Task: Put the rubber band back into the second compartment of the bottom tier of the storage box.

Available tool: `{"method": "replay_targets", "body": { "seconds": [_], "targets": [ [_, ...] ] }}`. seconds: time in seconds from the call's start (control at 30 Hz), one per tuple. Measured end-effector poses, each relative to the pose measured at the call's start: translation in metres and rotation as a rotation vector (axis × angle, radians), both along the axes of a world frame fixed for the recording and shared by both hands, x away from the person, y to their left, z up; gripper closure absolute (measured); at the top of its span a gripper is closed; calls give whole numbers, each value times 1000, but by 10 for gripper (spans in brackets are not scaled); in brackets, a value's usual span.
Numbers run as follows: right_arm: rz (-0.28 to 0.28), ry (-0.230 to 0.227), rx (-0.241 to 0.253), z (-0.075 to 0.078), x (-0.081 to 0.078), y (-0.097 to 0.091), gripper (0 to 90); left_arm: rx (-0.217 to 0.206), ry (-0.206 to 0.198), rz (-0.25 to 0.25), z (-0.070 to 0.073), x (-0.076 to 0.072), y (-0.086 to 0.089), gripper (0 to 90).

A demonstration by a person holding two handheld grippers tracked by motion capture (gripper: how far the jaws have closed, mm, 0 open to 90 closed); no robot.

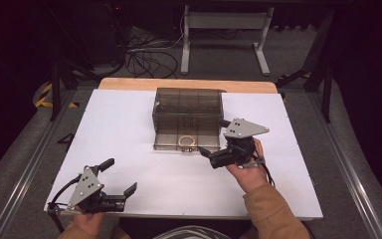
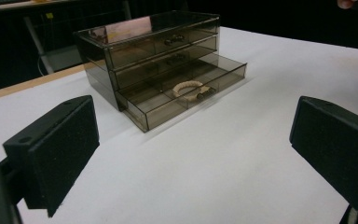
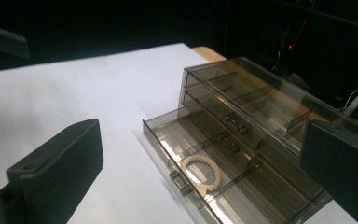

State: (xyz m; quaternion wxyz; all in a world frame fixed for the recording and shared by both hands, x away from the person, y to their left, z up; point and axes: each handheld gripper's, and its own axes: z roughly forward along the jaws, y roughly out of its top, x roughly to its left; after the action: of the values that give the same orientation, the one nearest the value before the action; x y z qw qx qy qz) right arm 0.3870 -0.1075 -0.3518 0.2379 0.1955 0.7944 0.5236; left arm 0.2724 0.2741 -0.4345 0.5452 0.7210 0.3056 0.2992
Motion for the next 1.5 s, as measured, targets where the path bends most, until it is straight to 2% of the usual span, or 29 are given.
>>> {"method": "replay_targets", "body": {
  "seconds": [0.1,0.23,0.4,0.53,0.77,1.07,1.5],
  "targets": [
    [-1,-13,26,0,-7,-7,3,-8,-1,5,0,0,1,18],
    [-7,-18,38,-2,-13,-17,0,0,0,6,1,-1,1,18],
    [-14,-16,63,-10,-19,-32,0,3,-7,7,1,0,2,18],
    [-24,2,62,-18,-22,-44,0,0,-7,10,1,-1,2,18],
    [-61,-26,74,-28,-33,-61,0,2,-11,11,1,-1,2,18],
    [-43,18,70,-50,-36,-76,0,1,-11,13,1,-1,2,18],
    [-70,92,32,-86,-37,-92,0,7,-9,14,0,0,2,18]
  ]
}}
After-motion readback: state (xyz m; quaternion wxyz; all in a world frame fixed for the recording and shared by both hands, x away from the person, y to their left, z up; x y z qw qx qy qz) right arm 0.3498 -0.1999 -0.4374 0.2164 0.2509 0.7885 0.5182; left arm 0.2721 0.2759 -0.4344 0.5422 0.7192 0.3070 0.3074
